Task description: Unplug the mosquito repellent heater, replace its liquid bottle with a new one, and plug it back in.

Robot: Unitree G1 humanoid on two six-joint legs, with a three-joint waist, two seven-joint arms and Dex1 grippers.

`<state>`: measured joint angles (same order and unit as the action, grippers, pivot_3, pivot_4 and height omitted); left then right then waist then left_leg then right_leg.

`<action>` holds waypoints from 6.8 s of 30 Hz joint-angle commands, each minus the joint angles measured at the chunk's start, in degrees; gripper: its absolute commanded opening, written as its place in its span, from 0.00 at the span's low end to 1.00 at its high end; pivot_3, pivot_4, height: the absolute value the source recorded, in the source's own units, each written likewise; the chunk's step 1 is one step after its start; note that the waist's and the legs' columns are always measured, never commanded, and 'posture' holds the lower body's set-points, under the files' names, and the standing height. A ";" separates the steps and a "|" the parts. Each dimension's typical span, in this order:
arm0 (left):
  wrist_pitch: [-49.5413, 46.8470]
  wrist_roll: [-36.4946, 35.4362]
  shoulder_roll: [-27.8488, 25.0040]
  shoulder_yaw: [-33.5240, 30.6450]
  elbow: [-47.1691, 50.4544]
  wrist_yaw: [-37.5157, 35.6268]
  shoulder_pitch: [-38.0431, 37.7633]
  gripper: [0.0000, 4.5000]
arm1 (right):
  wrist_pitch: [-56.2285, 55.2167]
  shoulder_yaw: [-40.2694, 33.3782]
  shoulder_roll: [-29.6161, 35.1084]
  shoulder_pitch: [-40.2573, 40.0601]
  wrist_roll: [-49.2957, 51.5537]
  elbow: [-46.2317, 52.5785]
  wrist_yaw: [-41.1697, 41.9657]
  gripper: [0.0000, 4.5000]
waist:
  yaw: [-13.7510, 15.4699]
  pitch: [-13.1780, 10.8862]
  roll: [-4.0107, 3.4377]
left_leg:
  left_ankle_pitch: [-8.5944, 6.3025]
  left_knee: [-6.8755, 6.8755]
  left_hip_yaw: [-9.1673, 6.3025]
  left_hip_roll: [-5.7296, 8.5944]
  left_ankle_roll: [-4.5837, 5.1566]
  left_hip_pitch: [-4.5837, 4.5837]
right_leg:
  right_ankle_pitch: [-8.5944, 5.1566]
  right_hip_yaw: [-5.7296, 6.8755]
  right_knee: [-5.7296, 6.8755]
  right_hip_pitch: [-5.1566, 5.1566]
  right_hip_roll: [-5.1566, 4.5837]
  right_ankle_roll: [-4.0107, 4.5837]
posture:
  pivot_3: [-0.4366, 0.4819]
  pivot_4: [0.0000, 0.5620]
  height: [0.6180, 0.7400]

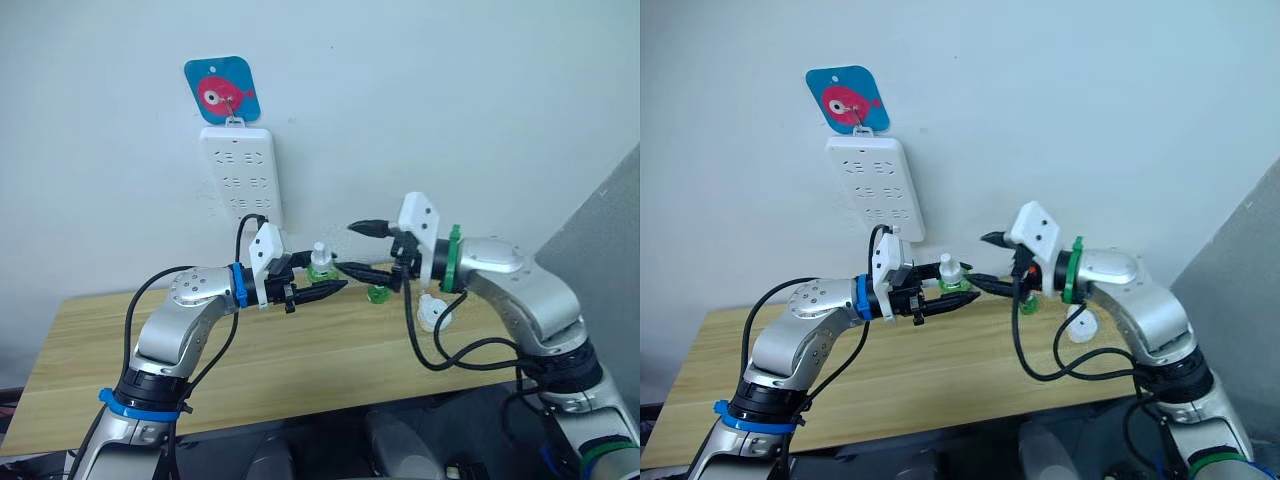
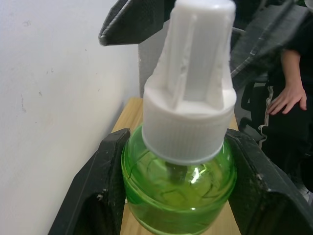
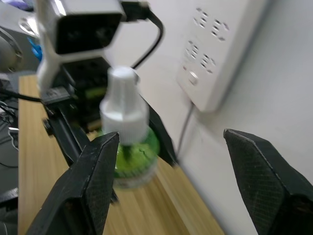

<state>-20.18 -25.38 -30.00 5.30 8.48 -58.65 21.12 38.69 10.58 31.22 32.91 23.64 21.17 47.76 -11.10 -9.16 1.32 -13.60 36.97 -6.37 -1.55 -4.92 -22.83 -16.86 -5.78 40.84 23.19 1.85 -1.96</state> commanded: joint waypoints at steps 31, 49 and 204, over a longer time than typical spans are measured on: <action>2.57 0.65 -0.18 -0.90 0.69 -0.66 1.08 0.51 | 4.01 0.59 -6.85 1.73 0.06 2.47 -8.15 0.79 | -0.06 0.39 -0.06 | 0.00 0.00 -0.03 -0.01 0.00 -0.01 | 0.03 0.03 0.00 0.01 0.00 0.05 | 0.29 0.13 1.00; 3.05 0.94 -0.09 -0.61 0.38 -0.89 0.74 0.51 | 9.37 0.21 -3.72 -0.13 7.83 9.58 -7.06 0.79 | -0.16 0.39 -0.06 | 0.00 0.00 -0.01 -0.05 0.00 0.01 | -0.03 -0.01 0.01 0.00 0.06 -0.04 | 0.28 0.14 1.00; 0.70 -2.30 -7.01 -0.47 8.51 -7.51 -5.17 0.51 | -2.56 11.08 -7.13 0.93 2.56 -0.43 5.36 0.18 | 2.78 -2.66 0.09 | 0.00 -0.05 0.11 -0.10 -0.02 -0.21 | 0.07 -0.03 -0.65 0.03 -0.02 -0.01 | 0.33 0.17 1.00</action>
<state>-19.55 -26.57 -37.33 5.39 15.05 -66.48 15.11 38.08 20.94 24.03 32.71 27.40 19.77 52.07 -8.31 -11.81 1.41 -13.60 36.92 -6.27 -1.65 -4.93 -23.04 -16.78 -5.80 40.20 23.22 1.83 -1.97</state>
